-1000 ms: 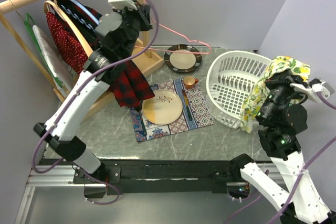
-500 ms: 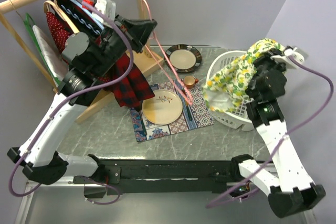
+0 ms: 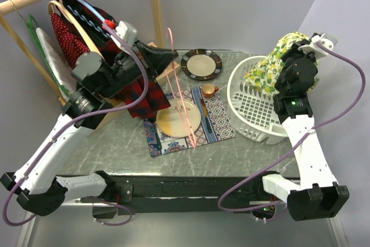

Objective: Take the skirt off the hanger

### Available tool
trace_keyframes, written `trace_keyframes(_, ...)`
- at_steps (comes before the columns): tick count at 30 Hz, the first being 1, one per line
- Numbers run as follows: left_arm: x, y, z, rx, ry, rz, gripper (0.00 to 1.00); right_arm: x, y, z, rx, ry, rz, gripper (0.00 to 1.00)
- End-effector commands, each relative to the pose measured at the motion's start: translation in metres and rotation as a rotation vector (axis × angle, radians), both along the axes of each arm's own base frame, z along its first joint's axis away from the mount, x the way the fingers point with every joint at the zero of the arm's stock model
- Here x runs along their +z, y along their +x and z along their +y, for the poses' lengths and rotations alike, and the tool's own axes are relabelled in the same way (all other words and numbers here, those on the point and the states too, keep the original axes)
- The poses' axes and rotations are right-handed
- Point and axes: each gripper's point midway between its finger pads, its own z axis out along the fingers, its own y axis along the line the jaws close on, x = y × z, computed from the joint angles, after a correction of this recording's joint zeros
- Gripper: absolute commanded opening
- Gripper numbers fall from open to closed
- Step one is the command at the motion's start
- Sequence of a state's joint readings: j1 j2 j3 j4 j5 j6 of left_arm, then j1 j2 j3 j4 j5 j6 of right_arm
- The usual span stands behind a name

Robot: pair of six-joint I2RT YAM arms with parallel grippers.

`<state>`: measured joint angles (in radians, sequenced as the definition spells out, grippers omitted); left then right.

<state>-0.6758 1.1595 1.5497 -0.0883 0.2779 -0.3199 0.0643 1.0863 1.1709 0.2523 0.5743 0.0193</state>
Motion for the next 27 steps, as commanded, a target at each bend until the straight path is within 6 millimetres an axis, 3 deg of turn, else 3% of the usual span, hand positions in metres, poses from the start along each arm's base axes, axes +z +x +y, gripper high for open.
trace_keyframes(1,-0.006,-0.014,-0.001,-0.056,0.006,-0.029,0.01,-0.013,0.01,0.027,0.169,0.047,0.008,0.0)
trace_keyframes(3,-0.01,-0.014,-0.002,-0.056,0.011,-0.038,0.01,-0.043,0.011,0.033,0.204,0.071,0.072,0.0)
trace_keyframes(4,-0.016,-0.012,-0.002,-0.054,0.019,-0.03,0.01,-0.074,0.015,0.039,0.233,0.115,0.122,0.0)
trace_keyframes(6,-0.024,-0.005,-0.004,-0.036,0.043,-0.016,0.01,-0.106,0.021,0.052,0.298,0.156,0.185,0.19)
trace_keyframes(7,-0.026,-0.004,-0.004,-0.032,0.05,-0.012,0.01,-0.119,0.024,0.056,0.321,0.167,0.221,0.33)
trace_keyframes(8,-0.027,-0.002,-0.004,-0.023,0.058,-0.013,0.01,-0.146,0.027,0.06,0.329,0.191,0.329,0.53)
trace_keyframes(9,-0.031,-0.001,-0.004,-0.022,0.066,-0.01,0.01,-0.134,0.027,0.06,0.317,0.233,0.335,0.59)
trace_keyframes(10,-0.033,-0.001,-0.004,-0.02,0.066,-0.013,0.01,-0.14,0.025,0.058,0.296,0.255,0.389,0.65)
trace_keyframes(11,-0.035,0.0,-0.003,-0.012,0.066,-0.013,0.01,-0.16,0.018,0.06,0.293,0.272,0.498,0.74)
trace_keyframes(12,-0.042,0.001,-0.002,-0.005,0.067,-0.008,0.01,-0.147,0.016,0.064,0.319,0.267,0.492,0.77)
trace_keyframes(14,-0.045,0.003,0.001,0.017,0.059,-0.013,0.01,-0.139,0.005,0.073,0.376,0.273,0.518,0.81)
trace_keyframes(17,-0.055,0.012,0.006,0.071,0.071,0.004,0.01,-0.102,-0.015,0.103,0.561,0.265,0.464,0.82)
trace_keyframes(20,-0.069,0.024,0.008,0.123,0.083,0.035,0.01,-0.064,-0.047,0.154,0.863,0.226,0.393,0.82)
trace_keyframes(22,-0.074,0.032,0.007,0.148,0.094,0.045,0.01,-0.041,-0.081,0.194,1.102,0.197,0.331,0.81)
trace_keyframes(27,-0.084,0.05,0.016,0.249,0.113,0.077,0.01,-0.025,-0.13,0.24,1.308,0.228,0.277,0.72)
